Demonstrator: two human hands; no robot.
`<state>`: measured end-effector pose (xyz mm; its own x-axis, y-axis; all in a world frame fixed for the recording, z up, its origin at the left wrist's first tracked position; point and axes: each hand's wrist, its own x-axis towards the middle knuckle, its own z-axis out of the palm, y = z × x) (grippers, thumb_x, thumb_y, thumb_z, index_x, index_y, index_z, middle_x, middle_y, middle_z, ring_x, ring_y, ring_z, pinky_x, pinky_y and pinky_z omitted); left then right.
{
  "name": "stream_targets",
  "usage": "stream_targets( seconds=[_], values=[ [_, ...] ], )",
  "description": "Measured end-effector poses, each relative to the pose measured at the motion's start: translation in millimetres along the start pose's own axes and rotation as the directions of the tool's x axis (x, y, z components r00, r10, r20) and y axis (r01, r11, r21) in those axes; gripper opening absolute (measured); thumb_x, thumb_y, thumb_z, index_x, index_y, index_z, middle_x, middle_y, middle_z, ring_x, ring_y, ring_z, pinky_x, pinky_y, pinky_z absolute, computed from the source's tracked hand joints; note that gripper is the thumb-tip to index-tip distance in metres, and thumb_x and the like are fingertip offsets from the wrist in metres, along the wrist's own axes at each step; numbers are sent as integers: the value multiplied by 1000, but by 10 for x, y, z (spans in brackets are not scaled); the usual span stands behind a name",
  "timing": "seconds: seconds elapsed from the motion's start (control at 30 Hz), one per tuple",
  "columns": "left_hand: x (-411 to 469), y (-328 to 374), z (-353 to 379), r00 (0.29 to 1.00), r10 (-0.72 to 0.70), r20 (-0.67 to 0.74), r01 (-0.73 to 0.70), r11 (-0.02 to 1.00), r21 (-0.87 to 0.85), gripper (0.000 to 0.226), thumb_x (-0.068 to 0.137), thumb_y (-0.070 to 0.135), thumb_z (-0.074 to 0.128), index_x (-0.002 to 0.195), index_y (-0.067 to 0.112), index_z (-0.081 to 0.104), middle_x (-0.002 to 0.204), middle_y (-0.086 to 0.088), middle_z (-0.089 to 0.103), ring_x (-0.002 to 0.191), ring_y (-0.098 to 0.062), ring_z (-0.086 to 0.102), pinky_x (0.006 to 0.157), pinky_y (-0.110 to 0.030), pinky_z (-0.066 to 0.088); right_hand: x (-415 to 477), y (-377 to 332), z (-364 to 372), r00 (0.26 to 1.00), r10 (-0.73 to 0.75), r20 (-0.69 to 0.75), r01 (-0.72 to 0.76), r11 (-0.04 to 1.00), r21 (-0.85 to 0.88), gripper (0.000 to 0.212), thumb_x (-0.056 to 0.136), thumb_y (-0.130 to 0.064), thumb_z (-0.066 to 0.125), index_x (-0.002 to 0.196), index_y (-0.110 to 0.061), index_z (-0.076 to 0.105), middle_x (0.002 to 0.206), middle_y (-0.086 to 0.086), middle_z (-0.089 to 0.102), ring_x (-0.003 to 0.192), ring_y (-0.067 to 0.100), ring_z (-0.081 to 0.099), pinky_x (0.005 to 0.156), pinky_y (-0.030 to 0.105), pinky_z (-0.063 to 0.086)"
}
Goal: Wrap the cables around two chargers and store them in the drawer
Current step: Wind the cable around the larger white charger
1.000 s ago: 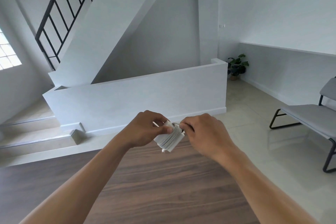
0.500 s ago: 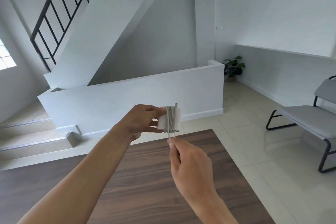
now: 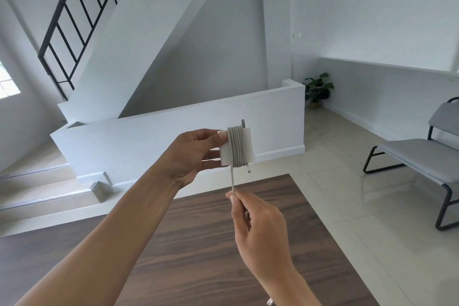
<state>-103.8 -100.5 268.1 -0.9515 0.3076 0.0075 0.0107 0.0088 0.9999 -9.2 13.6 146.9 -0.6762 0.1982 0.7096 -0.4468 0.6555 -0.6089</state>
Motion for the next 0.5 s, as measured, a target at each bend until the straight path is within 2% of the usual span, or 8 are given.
stream_targets(
  seconds=[0.07, 0.13, 0.23, 0.37, 0.43, 0.5],
  values=[
    [-7, -19, -12, 999, 25, -30, -24, 1000, 16, 23, 86, 17, 66, 103, 2, 68, 92, -8, 72, 76, -22, 71, 70, -33, 62, -44, -15, 8, 1000, -12, 5, 12, 999, 43, 20, 99, -28, 48, 94, -26, 67, 57, -17, 49, 49, 8, 45, 44, 21, 40],
    [-35, -32, 1, 1000, 18, -15, -18, 1000, -5, 33, 78, 22, 69, 104, 2, 68, 92, -8, 72, 77, -22, 71, 69, -32, 62, -66, 4, 31, 1000, 6, 14, -7, 998, 64, 21, 99, -28, 47, 93, -27, 68, 56, -17, 45, 49, 8, 43, 45, 16, 36],
    [-94, -45, 56, 999, 5, 43, -4, 1000, -28, 39, 71, 25, 69, 103, 3, 68, 91, -7, 73, 78, -23, 71, 70, -33, 62, -53, 93, 79, 998, 63, 32, -65, 995, 73, 21, 98, -27, 49, 96, -25, 69, 52, -23, 42, 48, 3, 42, 50, 8, 27],
    [-164, -28, 111, 994, 37, 99, -34, 999, -33, 38, 71, 25, 70, 102, 3, 68, 91, -6, 74, 81, -23, 72, 72, -33, 61, 18, 157, 82, 994, 89, 67, -96, 988, 119, 21, 99, -23, 50, 98, -20, 71, 59, -36, 49, 50, -2, 48, 52, 5, 27],
    [-194, -17, 118, 992, 57, 110, -57, 998, -11, 37, 70, 25, 70, 101, 5, 68, 90, -6, 75, 81, -22, 72, 71, -33, 61, 95, 208, 44, 992, 99, 78, -111, 982, 156, 23, 100, -25, 49, 98, -20, 72, 56, -32, 51, 47, 2, 47, 50, 8, 27],
    [-231, -15, 110, 990, 64, 129, -65, 998, 8, 36, 71, 26, 69, 101, 5, 69, 90, -5, 75, 80, -21, 72, 70, -32, 60, 195, 292, -20, 985, 115, 128, -136, 976, 168, 26, 99, -32, 48, 93, -22, 71, 49, -16, 50, 42, 10, 43, 44, 16, 29]
  ],
)
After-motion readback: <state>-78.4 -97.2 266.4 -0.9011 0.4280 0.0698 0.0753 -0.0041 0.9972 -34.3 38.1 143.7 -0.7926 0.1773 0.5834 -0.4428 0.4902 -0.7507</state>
